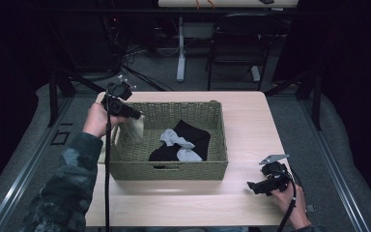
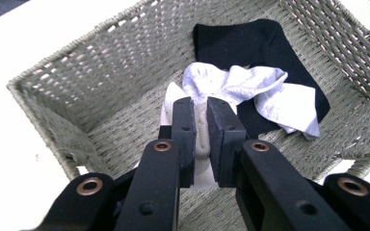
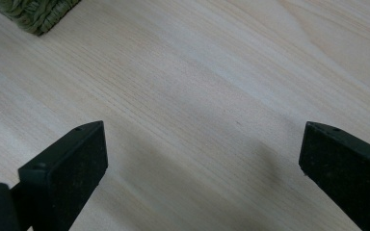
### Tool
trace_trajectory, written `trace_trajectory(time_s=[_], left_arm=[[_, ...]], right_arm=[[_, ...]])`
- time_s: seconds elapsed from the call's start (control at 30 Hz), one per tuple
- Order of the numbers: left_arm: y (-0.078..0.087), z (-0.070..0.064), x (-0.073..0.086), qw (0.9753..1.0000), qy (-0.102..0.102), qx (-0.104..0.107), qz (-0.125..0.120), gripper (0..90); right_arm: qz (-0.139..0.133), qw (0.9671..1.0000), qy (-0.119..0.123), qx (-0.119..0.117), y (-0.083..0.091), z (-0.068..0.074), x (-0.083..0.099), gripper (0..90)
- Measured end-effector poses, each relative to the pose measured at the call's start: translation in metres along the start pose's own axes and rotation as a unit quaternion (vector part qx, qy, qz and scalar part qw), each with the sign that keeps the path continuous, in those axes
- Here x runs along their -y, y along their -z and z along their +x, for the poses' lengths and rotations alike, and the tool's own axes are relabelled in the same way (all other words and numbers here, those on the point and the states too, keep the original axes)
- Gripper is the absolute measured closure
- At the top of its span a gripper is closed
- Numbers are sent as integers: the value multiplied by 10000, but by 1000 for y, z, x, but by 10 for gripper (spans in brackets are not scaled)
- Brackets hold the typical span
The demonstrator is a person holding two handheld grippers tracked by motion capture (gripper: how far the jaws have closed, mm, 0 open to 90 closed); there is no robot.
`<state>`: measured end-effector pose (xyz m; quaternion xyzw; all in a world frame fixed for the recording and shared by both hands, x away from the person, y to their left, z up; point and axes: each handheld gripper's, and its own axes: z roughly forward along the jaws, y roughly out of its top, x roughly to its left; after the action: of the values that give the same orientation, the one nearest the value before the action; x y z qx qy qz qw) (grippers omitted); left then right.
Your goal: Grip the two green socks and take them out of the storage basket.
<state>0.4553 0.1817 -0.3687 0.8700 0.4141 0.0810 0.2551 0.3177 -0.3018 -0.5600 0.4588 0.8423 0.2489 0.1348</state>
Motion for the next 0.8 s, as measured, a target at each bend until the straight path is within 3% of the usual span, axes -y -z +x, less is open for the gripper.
trace_trajectory(time_s=[0.53,0.8], left_arm=[[58,9,-17,9985,90,-326,-440,825],[86,22,-8,9966,229,-560,-565,824]], right_arm=[[37,10000,16,19,-1,0,0,23],[61,10000,40,34,-1,0,0,23]])
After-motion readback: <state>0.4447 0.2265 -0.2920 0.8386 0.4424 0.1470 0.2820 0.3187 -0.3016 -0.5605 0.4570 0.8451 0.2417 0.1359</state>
